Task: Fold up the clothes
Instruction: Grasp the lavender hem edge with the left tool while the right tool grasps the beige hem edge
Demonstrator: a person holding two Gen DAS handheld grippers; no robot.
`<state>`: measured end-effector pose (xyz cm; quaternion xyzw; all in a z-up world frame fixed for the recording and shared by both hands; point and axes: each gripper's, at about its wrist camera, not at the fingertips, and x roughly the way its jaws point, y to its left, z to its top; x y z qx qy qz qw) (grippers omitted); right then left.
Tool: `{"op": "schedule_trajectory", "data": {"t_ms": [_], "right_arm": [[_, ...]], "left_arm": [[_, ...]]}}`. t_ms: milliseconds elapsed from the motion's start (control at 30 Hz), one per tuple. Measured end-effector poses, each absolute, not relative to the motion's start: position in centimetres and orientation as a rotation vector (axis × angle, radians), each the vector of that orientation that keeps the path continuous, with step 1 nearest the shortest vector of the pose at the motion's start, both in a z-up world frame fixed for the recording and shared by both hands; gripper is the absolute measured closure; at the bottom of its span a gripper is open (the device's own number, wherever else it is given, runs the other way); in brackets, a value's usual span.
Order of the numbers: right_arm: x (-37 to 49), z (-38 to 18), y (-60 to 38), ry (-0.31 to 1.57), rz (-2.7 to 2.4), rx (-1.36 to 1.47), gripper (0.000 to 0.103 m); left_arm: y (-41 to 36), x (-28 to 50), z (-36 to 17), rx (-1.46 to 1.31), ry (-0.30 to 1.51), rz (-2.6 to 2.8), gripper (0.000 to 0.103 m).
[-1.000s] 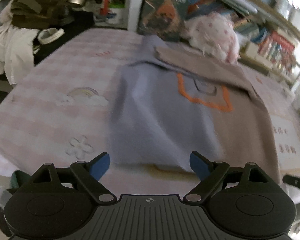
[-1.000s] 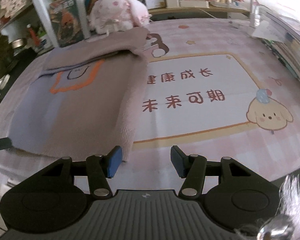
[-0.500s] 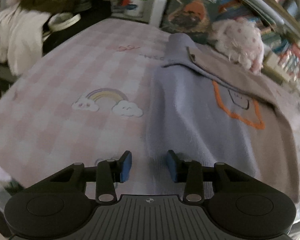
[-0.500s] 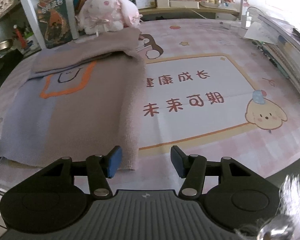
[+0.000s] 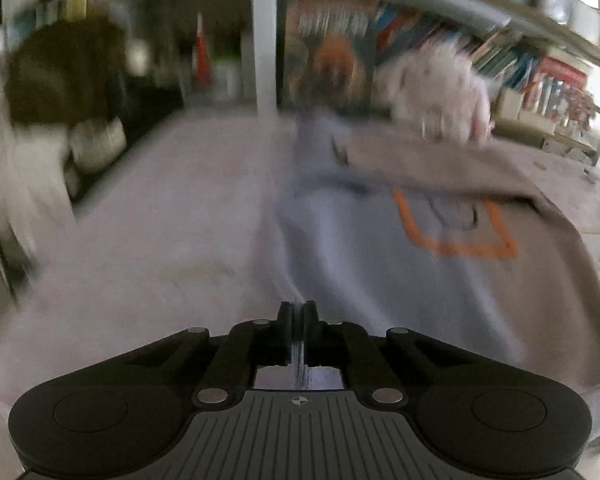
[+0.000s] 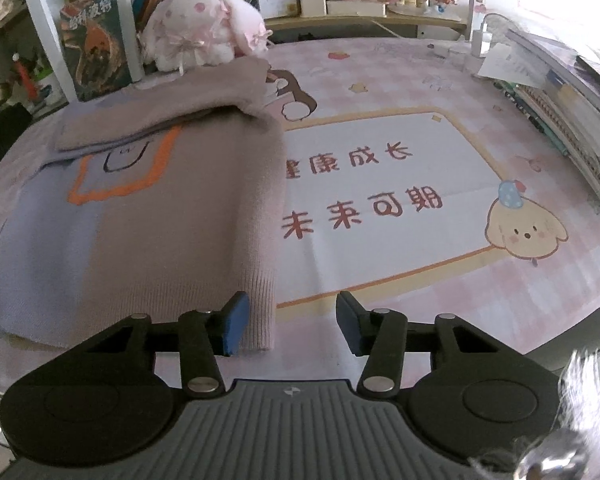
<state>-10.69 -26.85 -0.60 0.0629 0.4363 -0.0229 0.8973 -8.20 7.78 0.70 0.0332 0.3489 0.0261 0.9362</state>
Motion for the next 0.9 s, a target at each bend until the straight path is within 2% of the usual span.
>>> {"op": "schedule_trajectory", "data": {"t_ms": [67, 167, 300, 367, 533, 600, 633, 667, 700, 900], "right_arm": [[-10.5, -0.5, -26.9, 0.901, -0.044, 0.132, 0.056], [-10.1, -0.7, -26.8, 0.906, -0.037, 0.141, 0.058], [-9.5, -0.8, -26.7, 0.919, -0.015, 0.187, 0.058], [-9.3, -1.0, -26.6, 0.935, -0.006, 0.200, 0.060], [-8.9, -1.6, -26.1, 0.965, 0.009, 0.209, 0.064], [-8.7, -1.7, -25.8, 0.968, 0.020, 0.203, 0.072], [-8.5, -1.7, -25.6, 0.970, 0.030, 0.197, 0.087], [-8.6, -1.4, -25.4, 0.953, 0.047, 0.187, 0.091], [-8.8, -0.9, -25.0, 0.923, 0.067, 0.174, 0.093], [-9.8, 1.6, -23.4, 0.769, 0.175, 0.116, 0.094]], "left_arm": [[7.9, -8.0, 0.2, 0.111, 0.753, 0.043, 0.100], [9.0, -7.2, -1.0, 0.017, 0.848, 0.030, 0.099], [11.5, -7.4, -1.4, -0.234, 0.869, -0.006, 0.088], [12.5, -7.2, -1.7, -0.310, 0.881, -0.001, 0.078], [13.2, -6.9, -2.6, -0.376, 0.915, -0.003, 0.078], [12.8, -7.0, -2.8, -0.357, 0.915, -0.015, 0.080], [12.5, -7.0, -2.8, -0.340, 0.911, -0.015, 0.083], [12.3, -7.0, -2.7, -0.324, 0.907, -0.012, 0.091], [12.0, -7.0, -2.7, -0.308, 0.904, -0.010, 0.099], [11.5, -7.3, -1.9, -0.267, 0.875, -0.019, 0.098]]}}
